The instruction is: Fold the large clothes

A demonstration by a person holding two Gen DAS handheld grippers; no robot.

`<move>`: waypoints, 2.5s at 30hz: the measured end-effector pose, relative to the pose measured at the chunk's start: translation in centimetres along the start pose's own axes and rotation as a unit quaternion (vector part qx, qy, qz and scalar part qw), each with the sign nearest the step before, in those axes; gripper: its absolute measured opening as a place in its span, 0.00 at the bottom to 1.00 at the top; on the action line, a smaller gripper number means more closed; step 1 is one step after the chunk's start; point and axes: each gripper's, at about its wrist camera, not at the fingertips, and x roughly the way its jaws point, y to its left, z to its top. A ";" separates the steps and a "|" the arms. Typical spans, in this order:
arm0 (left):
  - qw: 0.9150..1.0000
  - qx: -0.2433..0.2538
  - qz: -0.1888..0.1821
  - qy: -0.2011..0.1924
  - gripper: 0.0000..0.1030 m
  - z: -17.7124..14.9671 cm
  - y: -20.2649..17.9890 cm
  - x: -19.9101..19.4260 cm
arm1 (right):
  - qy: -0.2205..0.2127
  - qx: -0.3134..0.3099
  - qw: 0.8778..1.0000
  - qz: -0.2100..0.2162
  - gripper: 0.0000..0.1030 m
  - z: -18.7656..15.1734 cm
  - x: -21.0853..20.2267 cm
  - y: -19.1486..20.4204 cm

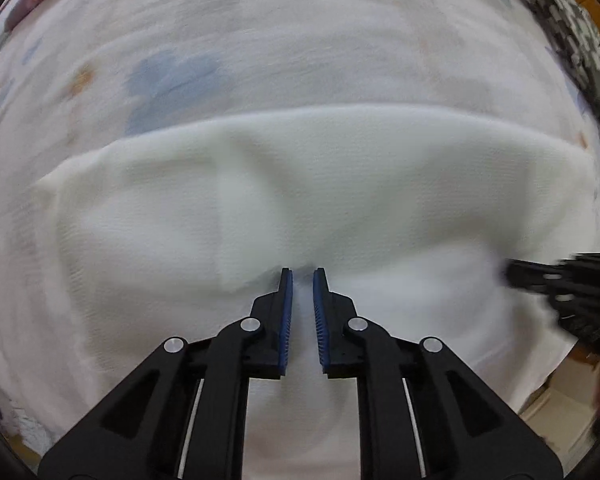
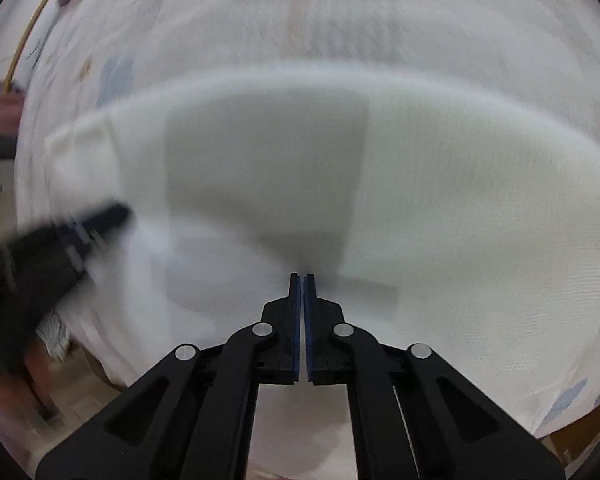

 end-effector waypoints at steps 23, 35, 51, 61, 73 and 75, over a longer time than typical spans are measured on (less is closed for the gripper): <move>0.995 -0.025 -0.007 0.101 0.14 -10.3 -1.4 2.0 | 0.099 0.033 0.994 -0.031 0.13 -9.4 0.5 -1.1; 0.993 -0.063 0.033 0.093 0.75 -10.5 7.1 -2.9 | 0.094 0.196 0.974 -0.066 0.66 -13.8 -7.9 -13.7; 0.955 -0.282 -0.085 0.034 0.71 3.2 18.5 4.3 | -0.028 0.331 0.943 0.016 0.60 2.3 -5.4 -18.3; 0.962 -0.258 -0.083 -0.028 0.24 2.9 16.4 -1.8 | -0.111 0.365 0.924 0.001 0.12 2.7 -10.1 -12.2; 0.970 -0.227 -0.008 -0.082 0.57 23.0 16.4 -1.7 | -0.151 0.290 0.943 -0.057 0.48 21.8 -14.7 -15.5; 0.972 -0.229 0.006 -0.055 0.61 23.7 16.2 -0.8 | -0.138 0.278 0.945 -0.102 0.53 22.6 -14.9 -15.8</move>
